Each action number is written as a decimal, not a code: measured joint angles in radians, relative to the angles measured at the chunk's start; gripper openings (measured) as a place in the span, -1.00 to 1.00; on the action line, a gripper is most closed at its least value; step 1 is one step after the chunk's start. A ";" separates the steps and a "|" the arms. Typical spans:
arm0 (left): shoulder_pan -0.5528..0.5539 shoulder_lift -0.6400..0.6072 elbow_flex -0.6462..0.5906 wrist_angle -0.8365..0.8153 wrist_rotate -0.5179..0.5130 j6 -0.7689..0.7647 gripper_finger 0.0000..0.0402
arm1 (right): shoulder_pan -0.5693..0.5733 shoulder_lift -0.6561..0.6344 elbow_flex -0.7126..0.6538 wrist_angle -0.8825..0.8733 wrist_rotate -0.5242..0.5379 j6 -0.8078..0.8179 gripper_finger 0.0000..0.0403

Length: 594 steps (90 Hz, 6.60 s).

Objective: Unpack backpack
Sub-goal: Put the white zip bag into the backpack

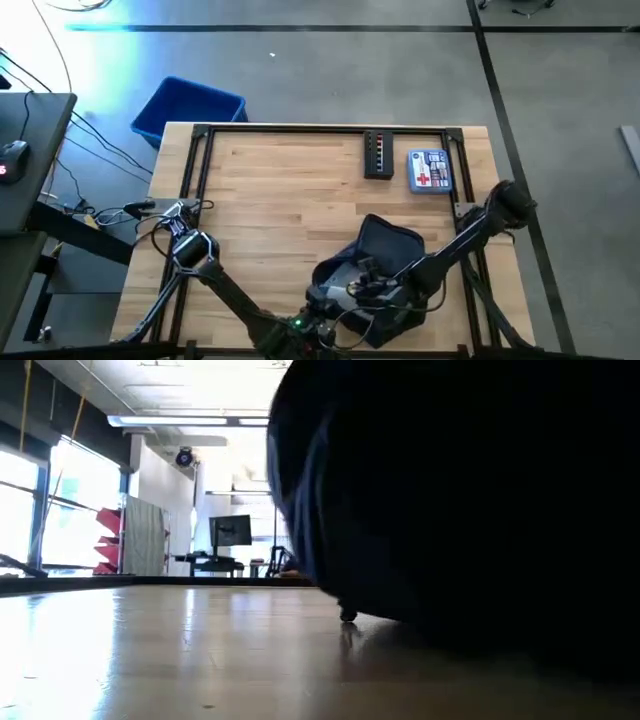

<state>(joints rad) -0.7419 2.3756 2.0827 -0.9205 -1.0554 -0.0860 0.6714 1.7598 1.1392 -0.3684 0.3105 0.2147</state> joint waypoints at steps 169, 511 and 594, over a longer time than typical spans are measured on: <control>-0.015 0.000 0.000 -0.001 -0.074 -0.017 -1.00 | 0.160 -0.193 -0.003 -0.189 0.348 0.276 -0.99; 0.017 0.002 -0.008 -0.001 0.025 -0.132 -0.86 | -0.078 -0.323 -0.257 0.337 -0.345 -0.056 0.34; 0.033 0.002 -0.009 0.002 0.022 -0.175 -0.87 | 0.018 -0.116 -0.262 0.148 0.108 0.077 -0.30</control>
<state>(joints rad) -0.7089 2.3772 2.0735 -0.9186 -1.0333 -0.2606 0.6892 1.6439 0.8776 -0.2206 0.4182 0.2920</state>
